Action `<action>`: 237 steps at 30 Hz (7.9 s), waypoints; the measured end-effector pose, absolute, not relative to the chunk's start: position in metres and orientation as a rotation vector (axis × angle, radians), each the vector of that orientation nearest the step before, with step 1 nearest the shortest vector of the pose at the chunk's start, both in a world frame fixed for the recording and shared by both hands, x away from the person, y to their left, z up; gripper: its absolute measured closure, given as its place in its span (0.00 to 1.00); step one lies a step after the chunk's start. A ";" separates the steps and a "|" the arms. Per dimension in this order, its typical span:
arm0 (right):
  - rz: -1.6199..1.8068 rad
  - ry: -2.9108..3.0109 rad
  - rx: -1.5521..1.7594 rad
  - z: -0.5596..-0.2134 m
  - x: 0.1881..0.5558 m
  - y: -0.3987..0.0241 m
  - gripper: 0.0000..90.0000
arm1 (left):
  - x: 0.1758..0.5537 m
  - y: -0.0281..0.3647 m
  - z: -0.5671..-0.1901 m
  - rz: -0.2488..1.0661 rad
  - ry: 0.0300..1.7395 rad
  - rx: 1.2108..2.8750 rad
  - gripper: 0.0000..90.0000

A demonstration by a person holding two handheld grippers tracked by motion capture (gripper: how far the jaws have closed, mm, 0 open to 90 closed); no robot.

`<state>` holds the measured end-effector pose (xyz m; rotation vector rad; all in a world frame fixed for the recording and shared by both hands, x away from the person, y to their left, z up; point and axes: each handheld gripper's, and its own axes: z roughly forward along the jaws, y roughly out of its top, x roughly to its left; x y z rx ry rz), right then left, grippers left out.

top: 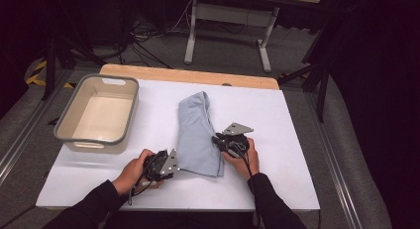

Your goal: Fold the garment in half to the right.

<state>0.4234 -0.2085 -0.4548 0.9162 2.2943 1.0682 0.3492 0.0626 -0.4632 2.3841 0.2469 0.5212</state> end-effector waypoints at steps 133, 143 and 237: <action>1.125 2.183 0.720 -0.400 0.472 -0.175 1.00 | 0.361 0.068 -0.427 0.499 0.274 2.148 0.92; 1.150 2.220 0.641 -0.410 0.419 -0.185 1.00 | 0.388 0.052 -0.428 0.555 0.301 2.143 0.86; 1.004 2.407 0.586 -0.454 0.362 -0.200 0.99 | 0.382 0.053 -0.459 0.404 0.272 2.259 0.96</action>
